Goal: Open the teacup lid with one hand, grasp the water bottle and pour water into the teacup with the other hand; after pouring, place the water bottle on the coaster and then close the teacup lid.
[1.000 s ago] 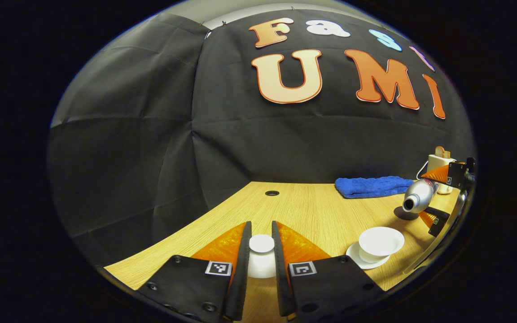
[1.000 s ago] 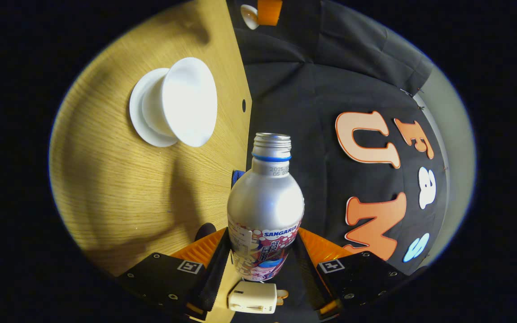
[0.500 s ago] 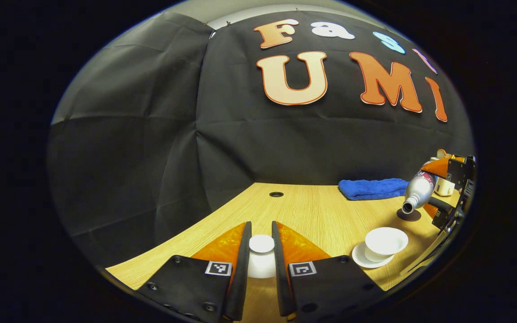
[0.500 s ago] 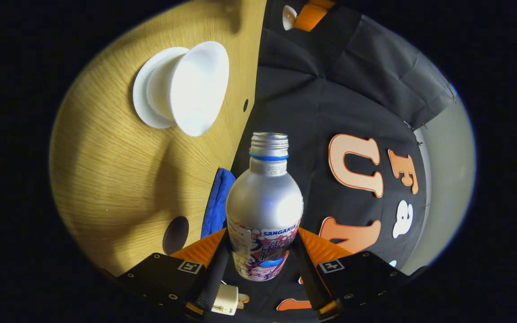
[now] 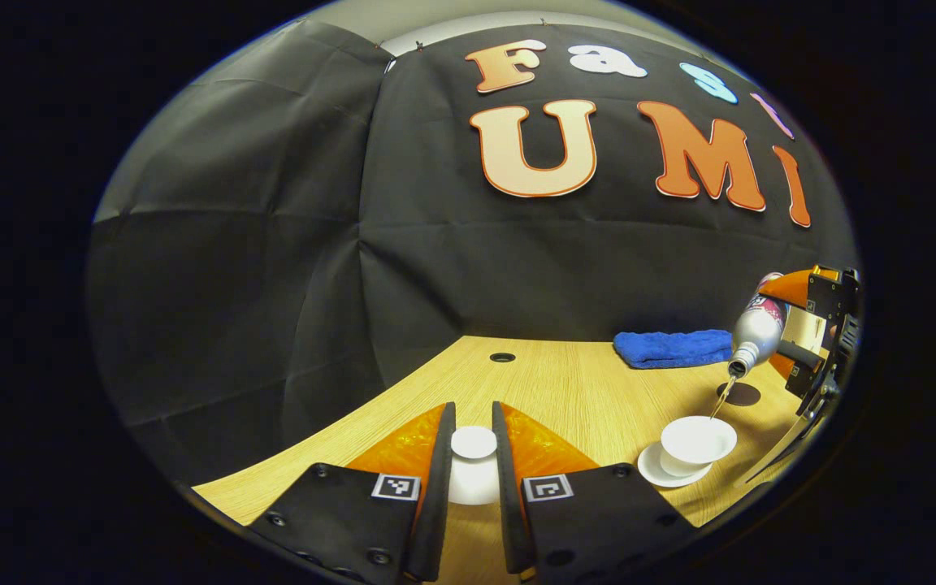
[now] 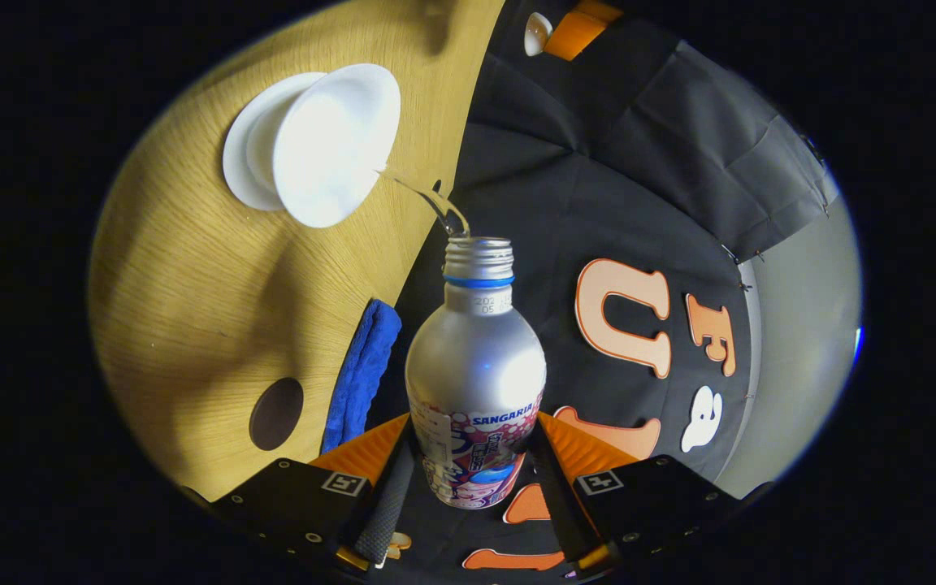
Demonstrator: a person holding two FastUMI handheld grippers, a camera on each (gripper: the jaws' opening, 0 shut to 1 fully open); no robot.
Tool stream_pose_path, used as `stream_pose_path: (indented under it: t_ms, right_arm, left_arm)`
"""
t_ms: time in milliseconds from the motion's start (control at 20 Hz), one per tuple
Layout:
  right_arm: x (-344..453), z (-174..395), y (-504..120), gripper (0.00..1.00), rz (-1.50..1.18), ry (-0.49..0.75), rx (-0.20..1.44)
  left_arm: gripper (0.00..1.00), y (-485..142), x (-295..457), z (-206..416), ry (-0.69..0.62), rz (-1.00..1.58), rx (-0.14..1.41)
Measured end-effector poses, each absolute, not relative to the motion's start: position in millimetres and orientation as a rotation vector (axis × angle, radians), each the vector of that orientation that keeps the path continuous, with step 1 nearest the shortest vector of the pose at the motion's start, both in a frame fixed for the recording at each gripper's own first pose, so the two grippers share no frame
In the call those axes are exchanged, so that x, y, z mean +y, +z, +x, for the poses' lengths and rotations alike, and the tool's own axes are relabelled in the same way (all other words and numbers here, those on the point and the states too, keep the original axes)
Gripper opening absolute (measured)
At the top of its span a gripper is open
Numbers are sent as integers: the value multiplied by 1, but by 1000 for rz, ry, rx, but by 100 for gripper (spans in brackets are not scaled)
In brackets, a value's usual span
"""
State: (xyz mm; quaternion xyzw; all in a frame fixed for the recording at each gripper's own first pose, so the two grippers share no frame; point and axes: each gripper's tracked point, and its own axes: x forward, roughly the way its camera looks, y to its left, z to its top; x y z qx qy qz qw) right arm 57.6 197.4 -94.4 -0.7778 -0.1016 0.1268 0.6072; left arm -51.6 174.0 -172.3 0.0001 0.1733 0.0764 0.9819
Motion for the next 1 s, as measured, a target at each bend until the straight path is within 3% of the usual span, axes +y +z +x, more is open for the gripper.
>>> stream_pose_path:
  t_ms: [1000]
  right_arm:
    - [198, 78, -1, 78, -1926, 185, -471]
  left_arm:
    - [32, -164, 177, -50, 166, -12, 326]
